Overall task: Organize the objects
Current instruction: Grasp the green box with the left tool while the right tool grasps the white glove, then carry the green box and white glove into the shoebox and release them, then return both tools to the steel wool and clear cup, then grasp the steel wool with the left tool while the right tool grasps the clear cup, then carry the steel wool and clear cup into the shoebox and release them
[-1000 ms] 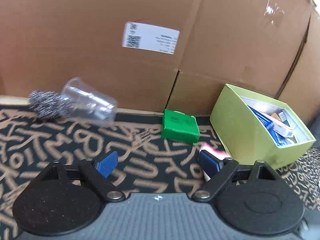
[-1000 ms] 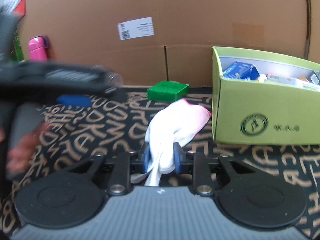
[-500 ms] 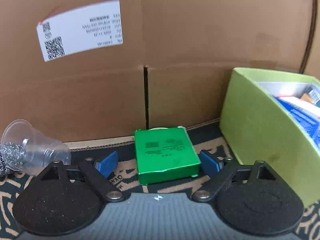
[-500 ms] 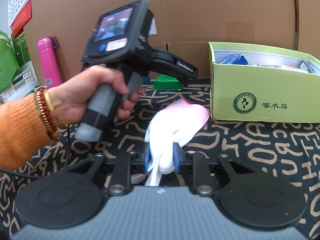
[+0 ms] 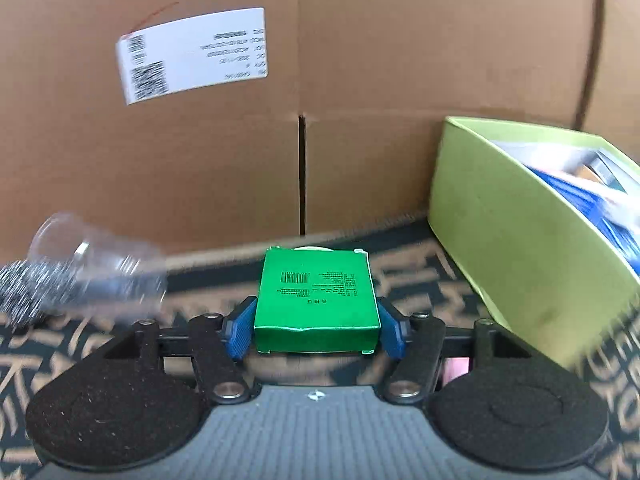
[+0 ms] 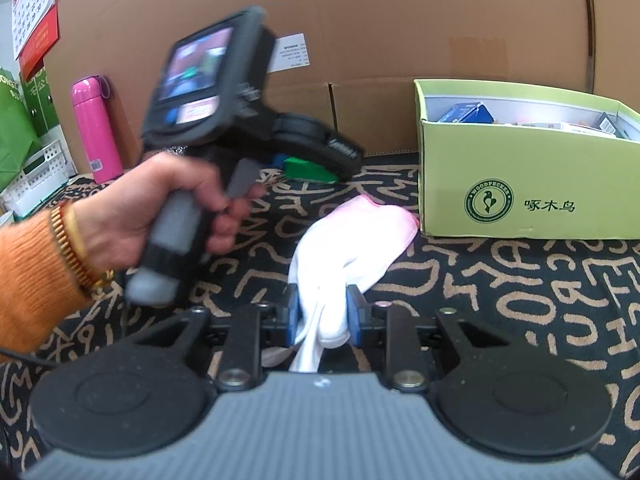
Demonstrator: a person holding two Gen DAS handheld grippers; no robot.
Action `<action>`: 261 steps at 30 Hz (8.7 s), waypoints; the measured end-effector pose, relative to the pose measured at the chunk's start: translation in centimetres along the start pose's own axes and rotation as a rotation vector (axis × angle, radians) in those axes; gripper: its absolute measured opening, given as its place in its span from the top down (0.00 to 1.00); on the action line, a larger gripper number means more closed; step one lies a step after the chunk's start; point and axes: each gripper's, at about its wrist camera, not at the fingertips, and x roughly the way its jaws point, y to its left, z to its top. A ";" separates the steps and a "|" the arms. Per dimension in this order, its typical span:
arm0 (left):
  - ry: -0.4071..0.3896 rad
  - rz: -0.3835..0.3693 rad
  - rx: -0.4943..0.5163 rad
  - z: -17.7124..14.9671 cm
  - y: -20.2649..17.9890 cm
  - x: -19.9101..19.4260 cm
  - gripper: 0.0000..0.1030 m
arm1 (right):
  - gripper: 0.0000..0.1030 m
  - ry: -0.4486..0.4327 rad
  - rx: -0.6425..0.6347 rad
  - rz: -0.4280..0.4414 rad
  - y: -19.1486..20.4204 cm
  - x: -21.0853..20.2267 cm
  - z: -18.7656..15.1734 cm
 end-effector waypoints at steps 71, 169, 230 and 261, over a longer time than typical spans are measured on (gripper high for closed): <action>-0.139 -0.349 -0.068 8.4 -14.8 -1.1 0.21 | 0.75 -0.148 -0.121 -0.318 -18.9 0.9 11.4; -0.085 0.035 -0.198 -0.6 20.7 -3.4 0.55 | 0.31 0.019 -0.386 0.192 10.6 8.6 6.1; -0.120 -0.415 -0.055 0.8 0.5 -12.0 0.55 | 0.52 -0.279 0.034 -0.143 -4.1 -11.4 1.5; -0.161 -0.325 -0.060 5.0 -12.6 -3.7 0.05 | 0.00 -0.291 0.049 -0.425 -20.2 -4.5 6.6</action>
